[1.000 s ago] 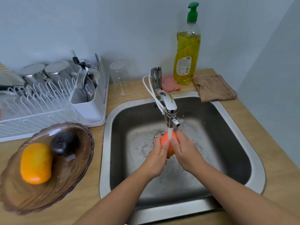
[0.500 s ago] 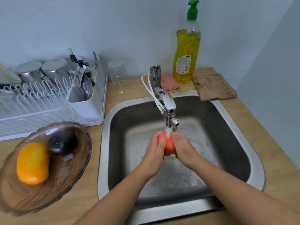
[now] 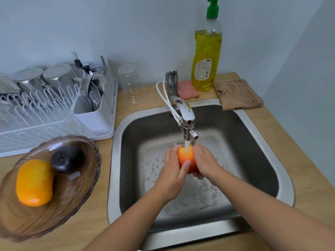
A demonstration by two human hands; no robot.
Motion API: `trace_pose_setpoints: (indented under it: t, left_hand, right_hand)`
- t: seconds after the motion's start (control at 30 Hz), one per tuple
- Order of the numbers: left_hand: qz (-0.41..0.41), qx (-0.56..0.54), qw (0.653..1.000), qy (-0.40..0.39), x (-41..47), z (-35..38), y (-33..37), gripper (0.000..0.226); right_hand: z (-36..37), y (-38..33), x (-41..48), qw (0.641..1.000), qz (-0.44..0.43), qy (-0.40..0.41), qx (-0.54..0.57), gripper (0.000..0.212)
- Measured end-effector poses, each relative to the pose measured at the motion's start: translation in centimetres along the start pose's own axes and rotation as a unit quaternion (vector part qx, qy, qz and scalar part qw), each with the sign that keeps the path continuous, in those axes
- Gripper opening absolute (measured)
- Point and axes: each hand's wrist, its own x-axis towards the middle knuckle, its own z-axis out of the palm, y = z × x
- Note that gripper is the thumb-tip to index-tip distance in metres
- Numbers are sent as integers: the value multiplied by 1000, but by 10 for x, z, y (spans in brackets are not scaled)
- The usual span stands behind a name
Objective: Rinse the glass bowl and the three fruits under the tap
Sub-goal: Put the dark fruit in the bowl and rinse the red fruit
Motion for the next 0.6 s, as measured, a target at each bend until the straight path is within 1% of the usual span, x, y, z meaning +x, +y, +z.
trace_pose_setpoints:
  t: [0.03,0.07,0.13,0.17,0.23,0.27,0.3,0.33,0.4,0.43,0.5,0.57,0.6]
  left_hand:
    - [-16,-36,999,-5,1,0,0,43]
    - [-51,-107,993,-11,2,-1,3,38]
    - [-155,-255,953,-42,9,-5,9,28]
    - [-192,-278,940,-53,13,-7,11,27]
    - [-200,-242,948,-49,17,-6,12,26]
    - [-196,-231,953,-29,17,-5,13,25]
    - [-207,-233,950,-7,17,-4,14,23]
    - [-236,-246,940,9,18,-4,15,23]
    - [-283,-276,919,7,20,-7,17,25]
    - [-287,-277,917,-4,20,-8,18,26]
    - [-259,-243,935,-15,20,-9,20,26]
    - [-222,-217,950,-14,16,-8,22,25]
    - [-216,-219,952,-17,15,-7,21,24]
  right_hand:
    - [0,-1,-1,1000,-7,5,-9,37]
    - [0,0,-3,998,-45,19,-25,36]
    - [-1,6,-10,981,-163,47,-93,36]
    - [-2,10,-13,971,-203,49,-114,36]
    - [-3,17,-14,965,-230,36,-120,37]
    - [-2,19,-12,964,-232,33,-129,42]
    - [0,19,-12,959,-237,32,-150,48]
    - [1,19,-13,950,-248,35,-184,54]
    - [4,19,-15,936,-265,42,-229,59]
    - [4,19,-16,938,-260,46,-223,58]
    - [5,19,-17,954,-237,52,-176,47]
    - [6,13,-17,971,-195,54,-129,32]
    - [6,10,-15,977,-169,56,-116,31]
